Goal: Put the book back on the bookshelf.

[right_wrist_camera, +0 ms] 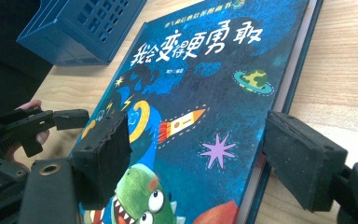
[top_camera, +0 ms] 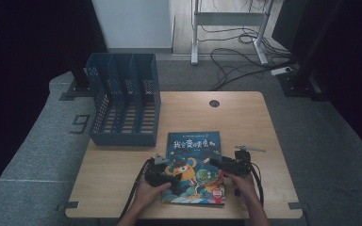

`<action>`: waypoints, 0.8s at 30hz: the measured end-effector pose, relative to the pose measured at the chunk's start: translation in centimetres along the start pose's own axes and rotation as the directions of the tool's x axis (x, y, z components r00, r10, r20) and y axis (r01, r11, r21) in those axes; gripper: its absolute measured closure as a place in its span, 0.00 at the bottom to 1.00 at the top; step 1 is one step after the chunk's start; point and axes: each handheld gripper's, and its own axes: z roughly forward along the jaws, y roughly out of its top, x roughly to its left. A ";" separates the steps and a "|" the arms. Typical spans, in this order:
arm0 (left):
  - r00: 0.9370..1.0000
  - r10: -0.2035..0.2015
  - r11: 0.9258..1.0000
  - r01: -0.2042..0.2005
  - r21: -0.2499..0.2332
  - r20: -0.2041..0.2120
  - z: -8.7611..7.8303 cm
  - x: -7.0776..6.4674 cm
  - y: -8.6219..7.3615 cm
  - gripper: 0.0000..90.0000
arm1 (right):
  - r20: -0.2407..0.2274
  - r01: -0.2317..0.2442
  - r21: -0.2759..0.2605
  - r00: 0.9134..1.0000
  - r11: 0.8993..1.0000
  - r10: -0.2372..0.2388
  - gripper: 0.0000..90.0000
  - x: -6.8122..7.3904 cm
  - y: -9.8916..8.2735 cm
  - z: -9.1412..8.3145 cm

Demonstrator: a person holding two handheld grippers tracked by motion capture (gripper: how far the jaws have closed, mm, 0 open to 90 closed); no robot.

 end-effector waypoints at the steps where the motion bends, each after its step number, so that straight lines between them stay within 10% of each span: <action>1: 1.000 0.001 1.000 -0.001 0.001 -0.001 0.0 0.0 0.0 0.15 | -0.002 -0.004 0.007 1.000 1.000 0.004 0.25 0.0 0.0 0.0; 17: 1.000 0.001 1.000 -0.001 0.000 -0.006 -0.1 0.1 0.0 0.14 | -0.054 -0.045 0.042 0.997 0.998 0.048 0.28 -0.4 0.0 -0.4; 24: 1.000 0.000 1.000 0.000 -0.001 -0.005 -0.1 0.1 -0.1 0.14 | 0.034 0.022 0.063 0.999 0.998 -0.024 0.29 0.0 -0.3 0.4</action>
